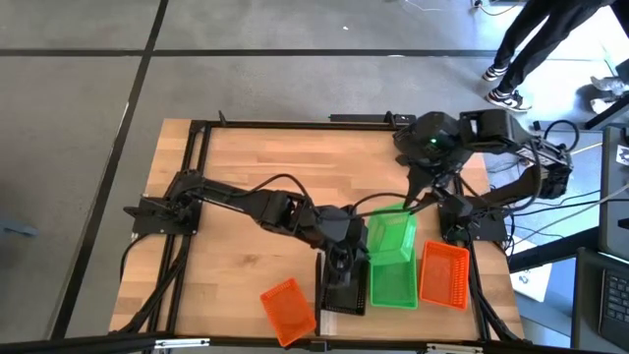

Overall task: Stack baskets on shelf by color
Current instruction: Stack the green bin on the stacked green bins on the shelf

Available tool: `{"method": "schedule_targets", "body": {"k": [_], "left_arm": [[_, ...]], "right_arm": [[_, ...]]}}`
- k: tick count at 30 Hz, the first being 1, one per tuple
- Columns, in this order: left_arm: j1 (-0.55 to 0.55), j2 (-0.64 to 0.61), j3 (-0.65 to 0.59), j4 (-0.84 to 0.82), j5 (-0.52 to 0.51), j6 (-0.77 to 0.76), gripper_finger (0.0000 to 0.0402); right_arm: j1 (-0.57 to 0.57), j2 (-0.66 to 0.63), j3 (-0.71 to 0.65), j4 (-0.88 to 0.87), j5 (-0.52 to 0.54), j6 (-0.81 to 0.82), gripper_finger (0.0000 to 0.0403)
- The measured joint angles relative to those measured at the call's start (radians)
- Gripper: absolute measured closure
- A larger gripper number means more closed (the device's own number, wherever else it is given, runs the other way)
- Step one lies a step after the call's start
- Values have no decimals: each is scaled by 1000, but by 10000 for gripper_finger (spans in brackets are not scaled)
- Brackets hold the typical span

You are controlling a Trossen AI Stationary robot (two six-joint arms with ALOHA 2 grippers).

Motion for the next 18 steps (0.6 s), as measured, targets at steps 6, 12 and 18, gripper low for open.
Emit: {"method": "schedule_targets", "body": {"k": [6, 12, 18], "left_arm": [[4, 0, 0, -3, 0, 22, 401], [13, 0, 0, -11, 5, 23, 401], [20, 0, 0, -31, 3, 24, 401]], "right_arm": [[0, 30, 0, -18, 0, -50, 316], [4, 56, 0, -78, -2, -105, 316], [8, 59, 0, -83, 0, -146, 316]]}}
